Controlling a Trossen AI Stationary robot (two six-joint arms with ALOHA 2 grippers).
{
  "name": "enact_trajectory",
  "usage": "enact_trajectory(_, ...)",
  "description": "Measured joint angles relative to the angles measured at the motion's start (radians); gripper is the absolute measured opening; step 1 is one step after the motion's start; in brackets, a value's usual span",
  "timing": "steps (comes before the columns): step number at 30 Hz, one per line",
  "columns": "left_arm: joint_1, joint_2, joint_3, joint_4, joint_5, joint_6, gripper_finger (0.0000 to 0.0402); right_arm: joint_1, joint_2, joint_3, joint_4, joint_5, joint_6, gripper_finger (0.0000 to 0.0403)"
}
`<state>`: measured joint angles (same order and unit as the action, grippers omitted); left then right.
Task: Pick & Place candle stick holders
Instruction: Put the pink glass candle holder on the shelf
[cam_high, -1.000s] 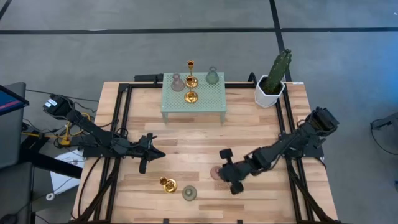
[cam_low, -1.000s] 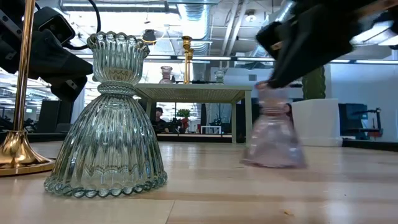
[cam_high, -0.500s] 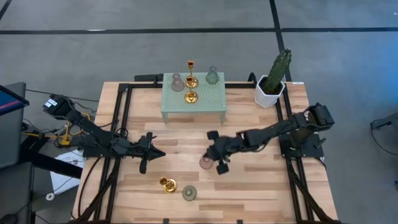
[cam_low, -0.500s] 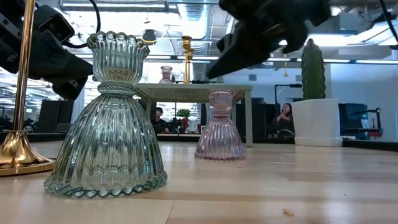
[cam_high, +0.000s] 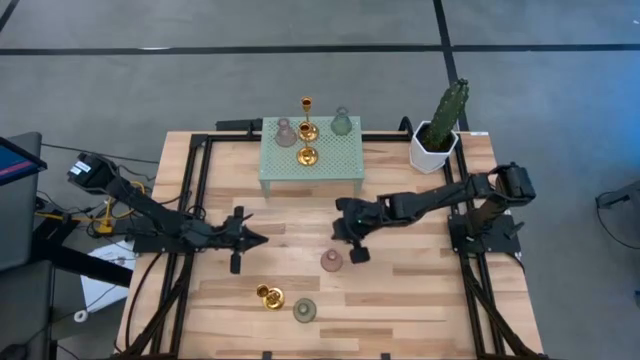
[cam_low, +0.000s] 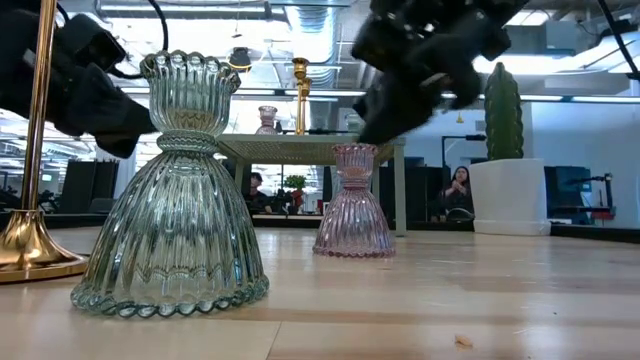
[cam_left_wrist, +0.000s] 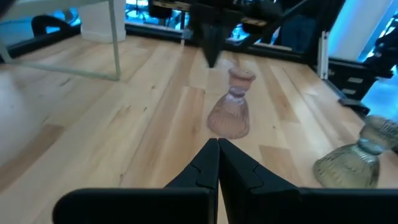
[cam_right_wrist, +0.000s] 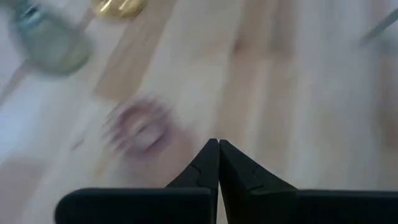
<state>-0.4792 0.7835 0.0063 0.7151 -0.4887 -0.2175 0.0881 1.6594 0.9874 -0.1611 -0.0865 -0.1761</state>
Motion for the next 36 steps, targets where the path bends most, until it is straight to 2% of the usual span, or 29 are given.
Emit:
enact_trajectory(3,0.040,0.046,0.000,0.004,0.032,-0.038,0.0006,0.035,0.000,-0.001,-0.106,-0.022,0.044,0.0000)
enact_trajectory(7,0.128,0.137,0.000,0.029,0.105,-0.084,0.0006,0.086,0.000,-0.019,-0.128,-0.002,0.056,0.0000)
enact_trajectory(11,0.246,0.269,0.006,0.203,0.255,-0.053,0.0006,0.100,-0.002,-0.046,-0.097,0.017,0.110,0.0000)
enact_trajectory(15,0.343,0.435,0.090,0.273,0.438,0.021,0.0006,0.123,-0.021,-0.082,-0.037,0.121,0.161,0.0000)
enact_trajectory(20,0.387,0.658,0.250,0.276,0.570,0.146,0.0006,0.164,-0.073,-0.082,-0.026,0.238,0.184,0.0000)
enact_trajectory(24,0.391,0.802,0.357,0.280,0.598,0.211,0.0006,0.196,-0.138,-0.081,-0.085,0.331,0.185,0.0000)
enact_trajectory(27,0.390,0.868,0.405,0.282,0.598,0.213,0.0005,0.235,-0.200,-0.081,-0.185,0.451,0.215,0.0000)
enact_trajectory(32,0.379,0.896,0.429,0.343,0.599,0.215,0.0004,0.326,-0.330,-0.094,-0.375,0.695,0.350,0.0000)
enact_trajectory(36,0.362,0.896,0.455,0.359,0.599,0.259,0.0003,0.400,-0.461,-0.224,-0.333,0.800,0.449,0.0000)
